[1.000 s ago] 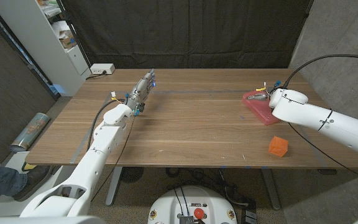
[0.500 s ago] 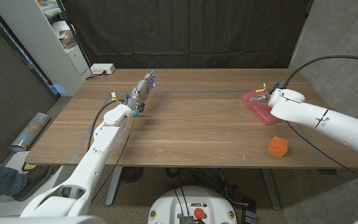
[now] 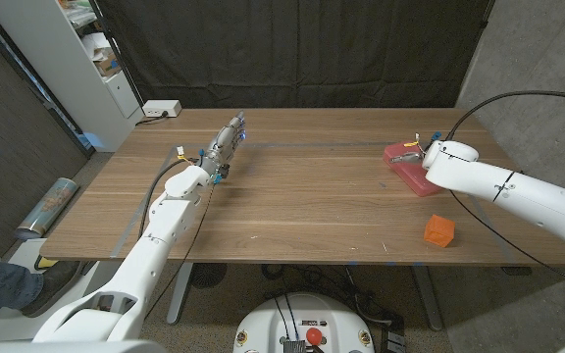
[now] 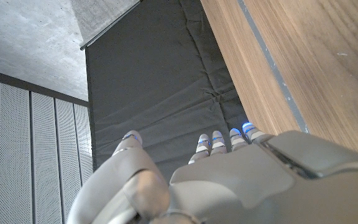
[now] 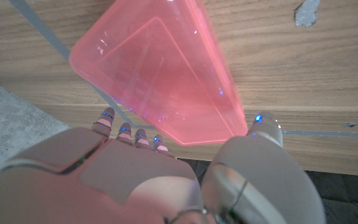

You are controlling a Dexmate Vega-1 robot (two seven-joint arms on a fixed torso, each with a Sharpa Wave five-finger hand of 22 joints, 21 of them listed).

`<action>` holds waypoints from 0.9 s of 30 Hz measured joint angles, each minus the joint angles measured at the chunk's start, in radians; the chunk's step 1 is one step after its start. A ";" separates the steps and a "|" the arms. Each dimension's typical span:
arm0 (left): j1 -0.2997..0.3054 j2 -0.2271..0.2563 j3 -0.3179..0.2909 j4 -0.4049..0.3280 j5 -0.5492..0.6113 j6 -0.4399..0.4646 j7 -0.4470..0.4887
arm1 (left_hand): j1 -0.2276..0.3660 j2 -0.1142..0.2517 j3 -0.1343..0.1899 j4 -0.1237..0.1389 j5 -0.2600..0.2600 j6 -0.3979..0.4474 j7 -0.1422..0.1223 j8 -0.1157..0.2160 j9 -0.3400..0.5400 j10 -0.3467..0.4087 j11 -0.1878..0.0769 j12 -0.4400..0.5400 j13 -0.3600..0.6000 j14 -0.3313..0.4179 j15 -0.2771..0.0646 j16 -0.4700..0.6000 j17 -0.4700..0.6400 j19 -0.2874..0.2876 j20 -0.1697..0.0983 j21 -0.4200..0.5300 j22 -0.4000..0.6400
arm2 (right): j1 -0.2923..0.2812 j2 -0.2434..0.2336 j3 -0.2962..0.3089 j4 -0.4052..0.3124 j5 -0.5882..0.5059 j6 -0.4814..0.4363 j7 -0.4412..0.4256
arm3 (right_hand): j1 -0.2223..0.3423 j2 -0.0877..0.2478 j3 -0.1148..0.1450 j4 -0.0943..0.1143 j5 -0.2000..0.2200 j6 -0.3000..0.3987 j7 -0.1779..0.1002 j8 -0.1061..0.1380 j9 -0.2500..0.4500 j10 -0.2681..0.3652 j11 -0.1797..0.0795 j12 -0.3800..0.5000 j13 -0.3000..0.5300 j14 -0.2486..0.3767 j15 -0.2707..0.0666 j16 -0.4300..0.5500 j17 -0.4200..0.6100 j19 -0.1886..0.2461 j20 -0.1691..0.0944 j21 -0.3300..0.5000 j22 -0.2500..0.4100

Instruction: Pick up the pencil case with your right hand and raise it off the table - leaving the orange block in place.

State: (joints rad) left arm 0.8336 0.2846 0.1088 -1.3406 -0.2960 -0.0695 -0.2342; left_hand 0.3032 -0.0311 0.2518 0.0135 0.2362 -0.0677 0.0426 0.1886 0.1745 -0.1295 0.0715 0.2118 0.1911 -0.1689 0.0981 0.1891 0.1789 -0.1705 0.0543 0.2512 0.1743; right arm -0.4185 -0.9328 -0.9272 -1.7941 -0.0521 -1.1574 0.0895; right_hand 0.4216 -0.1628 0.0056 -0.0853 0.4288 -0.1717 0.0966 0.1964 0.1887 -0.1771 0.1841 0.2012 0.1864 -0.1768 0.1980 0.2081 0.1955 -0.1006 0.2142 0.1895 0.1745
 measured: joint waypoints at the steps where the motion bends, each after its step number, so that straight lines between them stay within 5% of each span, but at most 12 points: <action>1: -0.001 0.000 0.001 0.001 0.001 0.001 0.000 | 0.000 0.000 0.000 0.000 0.000 0.000 0.000 0.000 0.000 0.000 0.000 0.000 0.000 0.000 0.000 0.000 0.000 -0.002 0.002 0.000 0.000 | 0.000 0.000 0.000 0.001 0.000 0.001 0.000 | 0.000 0.000 0.000 0.000 0.000 0.000 0.000 0.000 0.000 0.000 0.000 0.000 0.000 0.000 0.000 0.000 0.000 0.000 0.000 0.000 0.000; 10: -0.007 -0.003 0.004 0.008 0.006 0.008 0.002 | 0.000 0.000 0.000 0.000 0.000 0.000 0.000 0.000 0.000 0.000 0.000 0.000 0.000 -0.005 0.005 0.000 0.000 -0.003 0.003 -0.004 0.000 | 0.009 0.015 -0.012 0.035 -0.001 0.013 0.007 | -0.004 0.004 -0.008 0.000 0.000 0.000 -0.007 0.009 0.003 0.000 0.000 0.000 0.000 0.000 0.000 0.000 0.000 0.004 -0.003 0.000 0.000; 18: -0.013 -0.006 0.007 0.018 0.010 0.009 0.002 | -0.004 0.004 0.000 0.000 0.000 0.000 0.000 0.000 0.000 0.000 0.000 0.000 0.000 -0.005 0.005 0.000 0.000 -0.003 0.003 -0.004 0.000 | 0.019 0.026 -0.025 0.063 -0.014 0.022 0.015 | 0.024 0.032 -0.012 -0.004 0.004 -0.002 -0.035 0.019 0.001 0.003 -0.027 0.000 0.002 0.000 0.000 0.015 0.001 0.069 -0.004 0.024 0.005; 22: -0.016 -0.007 0.007 0.021 0.012 0.010 0.002 | -0.004 0.004 -0.004 -0.004 0.000 0.000 0.000 0.000 0.000 0.000 0.000 0.000 0.000 -0.005 0.004 0.000 0.000 0.002 0.008 -0.004 0.000 | 0.024 0.030 -0.033 0.073 -0.019 0.024 0.020 | 0.055 0.063 -0.008 -0.015 0.023 0.000 -0.043 0.033 0.000 0.007 -0.047 0.011 0.006 0.013 -0.017 0.031 0.003 0.152 -0.004 0.047 0.010; 24: -0.017 -0.008 0.008 0.023 0.013 0.010 0.002 | -0.001 0.007 -0.004 -0.004 0.000 0.000 0.000 0.000 0.000 0.000 0.000 0.000 0.000 -0.005 0.004 0.000 0.000 0.002 0.008 -0.004 0.000 | 0.026 0.033 -0.040 0.078 -0.026 0.024 0.021 | 0.100 0.072 -0.002 -0.028 0.040 0.002 -0.042 0.045 -0.001 0.008 -0.061 0.024 0.007 0.063 -0.037 0.045 0.003 0.229 -0.002 0.063 0.010; 27: -0.019 -0.009 0.008 0.025 0.013 0.010 0.002 | 0.000 0.008 -0.004 -0.004 0.000 0.000 0.000 0.000 0.000 0.000 0.000 0.000 0.000 -0.004 0.004 0.000 0.000 0.002 0.008 -0.004 0.000 | 0.026 0.035 -0.043 0.079 -0.037 0.025 0.017 | 0.170 0.080 0.006 -0.045 0.070 0.092 -0.021 0.060 -0.001 0.089 -0.081 0.043 0.007 0.161 -0.073 0.067 0.003 0.367 0.001 0.088 0.008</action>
State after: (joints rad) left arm 0.8147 0.2755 0.1172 -1.3156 -0.2832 -0.0596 -0.2326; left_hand 0.3032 -0.0232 0.2478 0.0095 0.2363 -0.0678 0.0426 0.1886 0.1745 -0.1294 0.0714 0.2119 0.1911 -0.1734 0.1025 0.1891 0.1789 -0.1685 0.0627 0.2469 0.1743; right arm -0.3920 -0.8982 -0.9700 -1.7153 -0.0888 -1.1325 0.1069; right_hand 0.5913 -0.0833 0.0114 -0.1301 0.4991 -0.0799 0.0759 0.2566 0.1879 -0.0883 0.1032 0.2447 0.1934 -0.0159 0.1249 0.2754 0.1980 0.2661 0.2152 0.2773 0.1820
